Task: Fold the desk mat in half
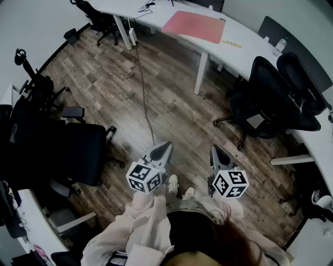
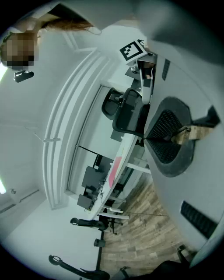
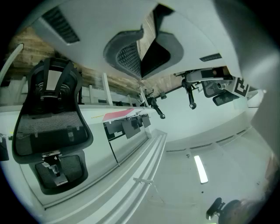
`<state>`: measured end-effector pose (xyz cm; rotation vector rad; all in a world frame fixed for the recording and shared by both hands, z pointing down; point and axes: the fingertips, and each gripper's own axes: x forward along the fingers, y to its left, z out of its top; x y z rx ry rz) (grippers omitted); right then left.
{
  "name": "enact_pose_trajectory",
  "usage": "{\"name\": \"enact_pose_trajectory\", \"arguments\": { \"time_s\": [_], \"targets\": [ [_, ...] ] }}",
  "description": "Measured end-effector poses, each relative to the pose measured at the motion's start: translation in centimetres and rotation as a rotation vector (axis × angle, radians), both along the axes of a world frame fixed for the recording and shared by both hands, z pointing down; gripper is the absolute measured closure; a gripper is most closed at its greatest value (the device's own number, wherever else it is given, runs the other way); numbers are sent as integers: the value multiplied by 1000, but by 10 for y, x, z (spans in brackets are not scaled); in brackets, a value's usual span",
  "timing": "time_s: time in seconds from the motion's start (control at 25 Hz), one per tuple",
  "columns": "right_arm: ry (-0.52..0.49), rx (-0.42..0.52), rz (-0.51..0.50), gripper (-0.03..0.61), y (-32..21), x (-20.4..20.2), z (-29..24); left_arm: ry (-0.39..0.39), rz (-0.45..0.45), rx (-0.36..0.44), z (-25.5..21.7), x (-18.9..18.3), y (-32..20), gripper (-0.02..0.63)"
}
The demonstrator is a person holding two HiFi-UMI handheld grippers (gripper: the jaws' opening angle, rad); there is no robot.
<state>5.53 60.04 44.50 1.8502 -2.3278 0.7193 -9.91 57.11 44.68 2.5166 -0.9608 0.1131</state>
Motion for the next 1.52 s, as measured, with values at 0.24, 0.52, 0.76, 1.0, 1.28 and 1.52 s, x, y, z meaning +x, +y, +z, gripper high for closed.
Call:
{"name": "enact_pose_trajectory", "arguments": {
  "time_s": [0.24,0.52,0.76,1.0,1.28,1.52],
  "targets": [
    [-22,10,14,566,8,7,-1,-10,-7,15,-4,8,13,586],
    [-13,34,-4,566,1,-8,-7,-16,-18,29,-7,-7,9,584],
    [3,29,9,566,-11,-22,-2,-18,-11,34,-4,-28,-8,585],
    [-15,2,8,566,-29,-40,11,-28,-2,18,8,-43,-28,585],
    [-14,-12,4,566,-85,-36,19,-26,-17,5,18,-43,-80,585],
    [-8,-2,-11,566,-171,-16,13,-35,-50,23,13,-29,-160,586]
  ]
}}
